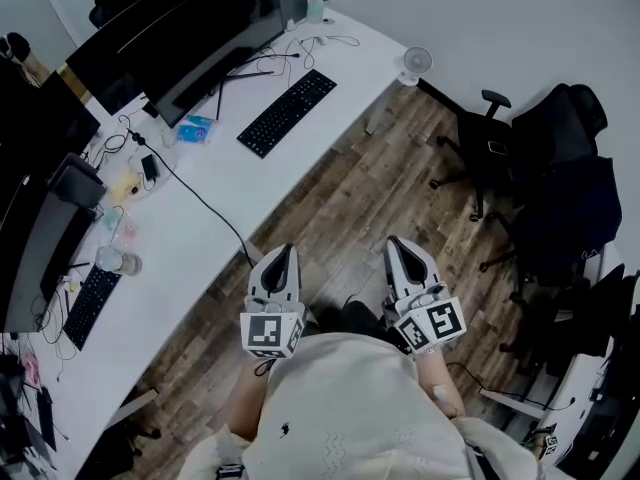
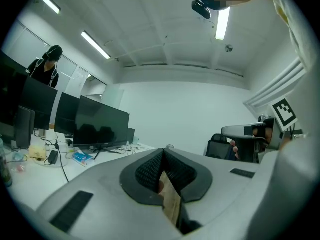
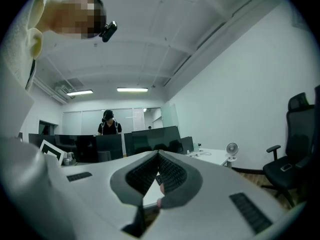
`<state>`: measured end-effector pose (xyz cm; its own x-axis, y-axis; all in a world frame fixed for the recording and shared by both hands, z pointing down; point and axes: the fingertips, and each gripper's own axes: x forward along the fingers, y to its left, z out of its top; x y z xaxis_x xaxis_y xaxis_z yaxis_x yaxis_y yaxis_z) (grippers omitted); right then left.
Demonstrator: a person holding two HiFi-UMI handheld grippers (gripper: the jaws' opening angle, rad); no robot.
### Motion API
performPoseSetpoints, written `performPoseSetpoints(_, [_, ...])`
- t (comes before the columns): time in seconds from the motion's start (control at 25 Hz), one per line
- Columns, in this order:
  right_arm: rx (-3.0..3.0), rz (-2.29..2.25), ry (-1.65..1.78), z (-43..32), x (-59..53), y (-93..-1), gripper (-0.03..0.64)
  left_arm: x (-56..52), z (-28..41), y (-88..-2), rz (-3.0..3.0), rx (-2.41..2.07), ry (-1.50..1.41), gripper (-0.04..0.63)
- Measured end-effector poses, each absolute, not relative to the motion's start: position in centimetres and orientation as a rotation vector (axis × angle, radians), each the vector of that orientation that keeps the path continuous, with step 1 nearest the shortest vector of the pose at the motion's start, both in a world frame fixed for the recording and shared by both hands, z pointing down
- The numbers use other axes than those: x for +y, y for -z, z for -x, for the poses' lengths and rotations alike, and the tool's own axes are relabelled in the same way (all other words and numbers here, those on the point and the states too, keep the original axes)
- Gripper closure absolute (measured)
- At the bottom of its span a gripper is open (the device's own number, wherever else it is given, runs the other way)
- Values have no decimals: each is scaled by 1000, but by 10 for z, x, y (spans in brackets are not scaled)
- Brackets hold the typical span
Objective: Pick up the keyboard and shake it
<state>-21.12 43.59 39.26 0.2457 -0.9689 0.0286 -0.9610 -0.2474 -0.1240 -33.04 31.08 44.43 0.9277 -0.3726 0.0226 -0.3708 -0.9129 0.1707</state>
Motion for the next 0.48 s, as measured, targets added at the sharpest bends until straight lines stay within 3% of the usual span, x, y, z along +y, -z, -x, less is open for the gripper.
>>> performPoseSetpoints(0.48, [1861,2401,177,175,429,-399,615,302,297,-446,-2953,-574,-30,581])
